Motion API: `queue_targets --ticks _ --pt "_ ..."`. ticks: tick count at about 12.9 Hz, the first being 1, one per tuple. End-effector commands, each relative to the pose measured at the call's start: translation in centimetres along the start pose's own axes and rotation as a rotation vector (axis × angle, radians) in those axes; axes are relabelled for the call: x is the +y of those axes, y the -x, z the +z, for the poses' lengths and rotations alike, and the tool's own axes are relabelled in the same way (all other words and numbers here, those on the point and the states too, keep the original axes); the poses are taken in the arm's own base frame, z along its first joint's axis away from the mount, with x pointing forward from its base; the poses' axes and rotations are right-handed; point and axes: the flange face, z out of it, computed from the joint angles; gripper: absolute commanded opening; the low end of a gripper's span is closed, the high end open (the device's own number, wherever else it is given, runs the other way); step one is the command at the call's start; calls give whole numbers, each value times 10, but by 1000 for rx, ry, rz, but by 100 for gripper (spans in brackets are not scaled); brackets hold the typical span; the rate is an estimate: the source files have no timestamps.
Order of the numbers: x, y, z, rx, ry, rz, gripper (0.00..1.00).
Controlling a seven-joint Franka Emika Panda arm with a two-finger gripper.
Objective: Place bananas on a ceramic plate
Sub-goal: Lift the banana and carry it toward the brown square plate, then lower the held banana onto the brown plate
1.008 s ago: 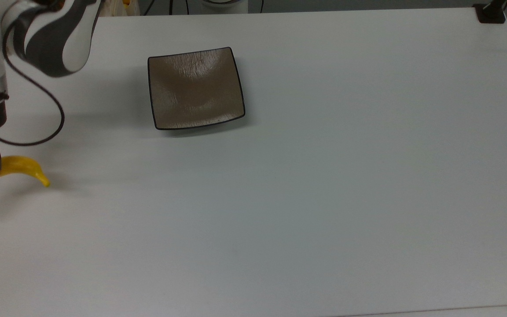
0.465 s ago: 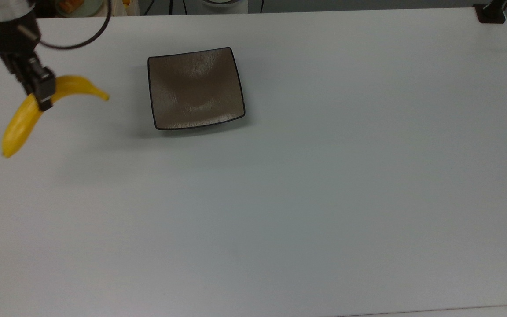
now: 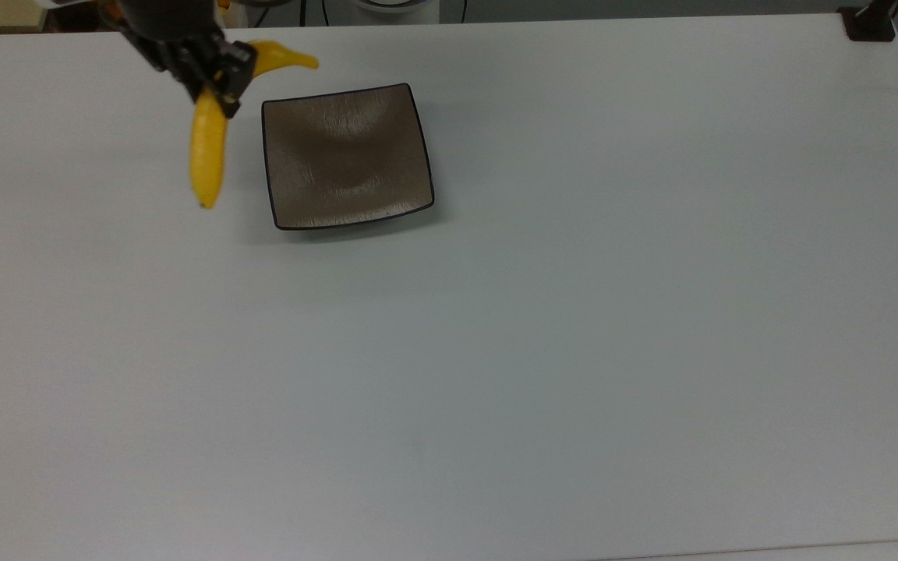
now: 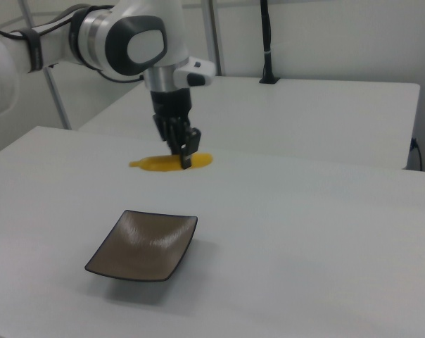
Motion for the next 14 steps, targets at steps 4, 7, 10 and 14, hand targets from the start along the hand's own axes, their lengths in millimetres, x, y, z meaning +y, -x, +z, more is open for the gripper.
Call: queue_targets --ticks 4,7,10,14 --pt "-13 75 49 -145 -13 -79 5" --pt "-9 87 72 -133 -17 -71 5" --pt "-18 88 89 -103 -17 -28 5" --pt "-18 93 122 -70 -18 53 4"
